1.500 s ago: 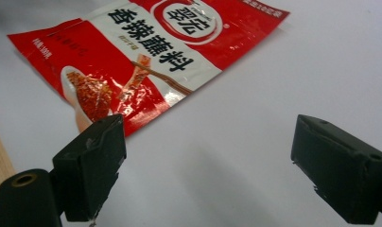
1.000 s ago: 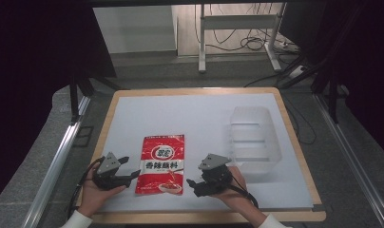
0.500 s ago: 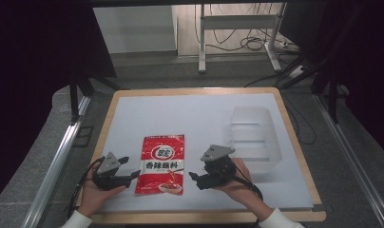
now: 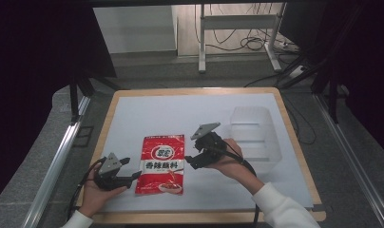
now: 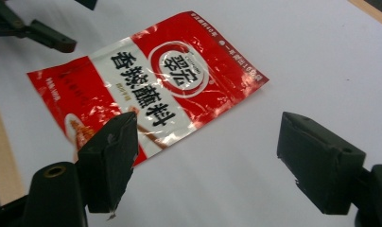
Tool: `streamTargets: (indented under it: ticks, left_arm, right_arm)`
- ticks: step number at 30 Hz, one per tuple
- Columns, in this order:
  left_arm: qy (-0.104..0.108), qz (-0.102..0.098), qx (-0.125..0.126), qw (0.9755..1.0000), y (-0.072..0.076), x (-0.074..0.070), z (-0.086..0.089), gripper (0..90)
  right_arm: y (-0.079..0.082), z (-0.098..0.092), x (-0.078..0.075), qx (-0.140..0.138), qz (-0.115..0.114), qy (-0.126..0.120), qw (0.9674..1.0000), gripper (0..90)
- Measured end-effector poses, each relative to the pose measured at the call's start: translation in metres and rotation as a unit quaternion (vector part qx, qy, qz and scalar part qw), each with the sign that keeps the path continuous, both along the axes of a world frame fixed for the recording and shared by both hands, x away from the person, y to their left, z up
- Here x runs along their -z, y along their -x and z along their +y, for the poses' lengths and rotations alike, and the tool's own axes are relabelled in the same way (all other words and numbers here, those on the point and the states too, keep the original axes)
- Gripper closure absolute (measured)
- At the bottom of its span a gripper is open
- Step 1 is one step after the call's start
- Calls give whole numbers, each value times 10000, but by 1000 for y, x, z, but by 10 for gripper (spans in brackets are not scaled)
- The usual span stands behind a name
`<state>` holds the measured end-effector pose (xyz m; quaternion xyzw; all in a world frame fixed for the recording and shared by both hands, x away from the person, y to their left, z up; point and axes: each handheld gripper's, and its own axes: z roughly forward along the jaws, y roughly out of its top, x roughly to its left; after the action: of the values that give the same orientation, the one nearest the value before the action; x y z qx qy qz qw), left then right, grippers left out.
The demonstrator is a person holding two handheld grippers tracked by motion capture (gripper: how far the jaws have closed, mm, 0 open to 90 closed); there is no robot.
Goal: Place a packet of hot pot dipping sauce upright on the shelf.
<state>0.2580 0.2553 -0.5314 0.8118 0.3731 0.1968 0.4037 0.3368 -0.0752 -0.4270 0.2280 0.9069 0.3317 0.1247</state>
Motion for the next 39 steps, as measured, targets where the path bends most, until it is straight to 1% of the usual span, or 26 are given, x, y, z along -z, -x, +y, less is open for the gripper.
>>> streamTargets:
  ticks: [1, 2, 3, 5, 6, 7, 10, 11, 12, 14, 15, 18, 20, 24, 27, 28, 29, 30, 33, 36, 37, 39]
  left_arm:
    - [3, -3, -1, 10000, 0, 0, 0, 297]
    - [3, -3, -1, 10000, 0, 0, 0, 297]
    - [-22, 0, 17, 10000, 0, 0, 0, 297]
    - [-40, 9, 31, 10000, 0, 0, 1, 296]
    - [-26, 19, 23, 10000, 0, 0, 1, 297]
    - [-26, 19, 23, 10000, 0, 0, 1, 297]
    - [-62, 25, 42, 10000, 0, 0, 2, 297]
    - [-42, 21, 37, 10000, 0, 0, 1, 297]
    - [-42, 21, 37, 10000, 0, 0, 1, 297]
    - [-30, 19, 58, 10000, 0, 0, 1, 297]
    - [8, 9, 61, 10000, 0, 0, 1, 297]
    - [2, 6, 64, 10000, 0, 0, 1, 297]
    - [5, 5, 59, 10000, 0, 0, 1, 297]
    - [-4, 4, 60, 10000, 0, 0, 1, 297]
    - [-29, 10, 55, 10000, 0, 1, 2, 297]
    - [-29, 10, 55, 10000, 0, 1, 2, 297]
    - [-19, 7, 58, 10000, 0, 0, 2, 296]
    - [-9, 8, 55, 10000, 0, 0, 2, 297]
    - [-13, 15, 51, 10000, 0, 1, 2, 297]
    - [-29, 19, 61, 10000, -1, 1, 2, 297]
    - [-29, 19, 61, 10000, -1, 1, 2, 297]
    - [-11, 18, 58, 10000, -1, 1, 1, 297]
  right_arm:
    - [-5, 3, 1, 19, 41, 48, 10000, 212]
    - [-5, 3, 1, 19, 41, 48, 10000, 212]
    - [-14, 9, 3, 7, 126, 136, 9998, 213]
    - [-26, 16, 6, 3, 223, 270, 9994, 214]
    - [-31, 19, 7, -10, 273, 295, 9992, 215]
    - [-39, 23, 8, 17, 401, 303, 9987, 218]
    - [-58, 34, 13, 28, 508, 466, 9976, 243]
    - [-63, 37, 14, 44, 580, 509, 9970, 250]
    - [-63, 37, 14, 44, 580, 509, 9970, 250]
    - [-74, 44, 19, 54, 764, 587, 9953, 272]
    - [-82, 50, 23, 61, 878, 626, 9941, 275]
    - [-90, 56, 27, 39, 916, 699, 9933, 281]
    - [-95, 59, 29, 93, 950, 704, 9929, 294]
    - [-105, 63, 32, 168, 960, 777, 9922, 320]
    - [-112, 65, 36, 193, 1018, 806, 9913, 347]
    - [-112, 65, 36, 193, 1018, 806, 9913, 347]
    - [-118, 65, 40, 183, 1132, 789, 9903, 371]
    - [-120, 66, 41, 201, 1194, 784, 9895, 379]
    - [-127, 66, 45, 196, 1339, 745, 9880, 409]
    - [-134, 67, 51, 256, 1483, 702, 9861, 435]
    - [-137, 66, 53, 206, 1506, 778, 9853, 438]
    - [-141, 67, 56, 208, 1584, 808, 9838, 448]
